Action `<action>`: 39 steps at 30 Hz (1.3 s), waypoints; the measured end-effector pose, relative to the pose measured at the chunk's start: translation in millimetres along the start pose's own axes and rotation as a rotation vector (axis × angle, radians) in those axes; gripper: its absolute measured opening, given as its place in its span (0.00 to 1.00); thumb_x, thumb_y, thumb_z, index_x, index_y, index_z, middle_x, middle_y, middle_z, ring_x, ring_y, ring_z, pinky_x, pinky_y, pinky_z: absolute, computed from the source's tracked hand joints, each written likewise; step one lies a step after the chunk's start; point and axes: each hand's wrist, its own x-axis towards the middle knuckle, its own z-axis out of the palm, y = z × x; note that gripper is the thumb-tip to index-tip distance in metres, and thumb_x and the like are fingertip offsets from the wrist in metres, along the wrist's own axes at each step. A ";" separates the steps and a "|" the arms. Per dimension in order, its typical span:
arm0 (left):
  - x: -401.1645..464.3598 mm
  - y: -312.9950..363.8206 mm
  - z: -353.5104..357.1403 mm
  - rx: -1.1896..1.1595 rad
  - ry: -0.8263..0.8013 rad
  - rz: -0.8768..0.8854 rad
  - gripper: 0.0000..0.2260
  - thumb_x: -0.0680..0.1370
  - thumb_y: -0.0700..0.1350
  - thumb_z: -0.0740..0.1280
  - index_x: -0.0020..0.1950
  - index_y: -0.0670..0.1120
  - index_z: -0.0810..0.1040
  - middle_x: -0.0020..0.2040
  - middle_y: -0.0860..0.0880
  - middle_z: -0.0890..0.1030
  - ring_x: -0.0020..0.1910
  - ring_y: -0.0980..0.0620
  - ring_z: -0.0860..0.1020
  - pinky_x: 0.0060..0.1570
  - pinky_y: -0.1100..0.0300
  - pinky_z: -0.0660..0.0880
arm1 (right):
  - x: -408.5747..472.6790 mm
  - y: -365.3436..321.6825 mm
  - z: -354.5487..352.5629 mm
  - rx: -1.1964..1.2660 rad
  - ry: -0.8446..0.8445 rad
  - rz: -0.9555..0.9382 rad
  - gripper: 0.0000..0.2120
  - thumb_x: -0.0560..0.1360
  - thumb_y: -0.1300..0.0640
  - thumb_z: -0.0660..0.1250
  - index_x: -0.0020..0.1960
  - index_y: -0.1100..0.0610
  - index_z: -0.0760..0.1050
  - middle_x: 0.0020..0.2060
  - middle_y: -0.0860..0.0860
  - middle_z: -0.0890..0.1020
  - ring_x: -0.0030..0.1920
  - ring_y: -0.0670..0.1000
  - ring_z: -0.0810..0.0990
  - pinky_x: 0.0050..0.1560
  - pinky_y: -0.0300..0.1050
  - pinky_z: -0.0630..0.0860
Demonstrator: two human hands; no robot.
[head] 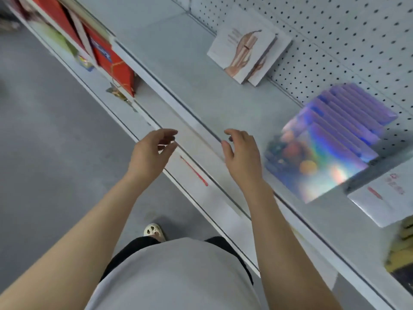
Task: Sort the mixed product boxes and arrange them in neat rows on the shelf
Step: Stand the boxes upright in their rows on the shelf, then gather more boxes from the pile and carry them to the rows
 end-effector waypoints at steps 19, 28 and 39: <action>149.8 -154.2 -239.2 0.071 0.410 -0.359 0.10 0.78 0.43 0.67 0.58 0.51 0.80 0.47 0.56 0.81 0.43 0.67 0.77 0.42 0.81 0.67 | 209.8 -233.0 226.8 0.121 -0.381 -0.346 0.14 0.82 0.54 0.60 0.65 0.56 0.74 0.58 0.54 0.79 0.57 0.56 0.75 0.58 0.51 0.72; 328.0 -175.1 -324.2 0.084 0.443 -0.389 0.10 0.79 0.43 0.66 0.58 0.52 0.79 0.49 0.56 0.82 0.44 0.70 0.77 0.43 0.81 0.67 | 406.4 -305.4 297.4 0.185 -0.353 -0.405 0.14 0.82 0.55 0.61 0.65 0.57 0.75 0.59 0.54 0.79 0.59 0.55 0.74 0.59 0.49 0.71; 546.2 -220.9 -438.0 0.108 0.380 -0.301 0.10 0.79 0.44 0.66 0.60 0.52 0.78 0.49 0.56 0.80 0.44 0.70 0.76 0.42 0.82 0.66 | 613.9 -385.8 386.0 0.116 -0.274 -0.345 0.16 0.82 0.53 0.60 0.67 0.56 0.73 0.60 0.53 0.78 0.59 0.55 0.73 0.60 0.49 0.71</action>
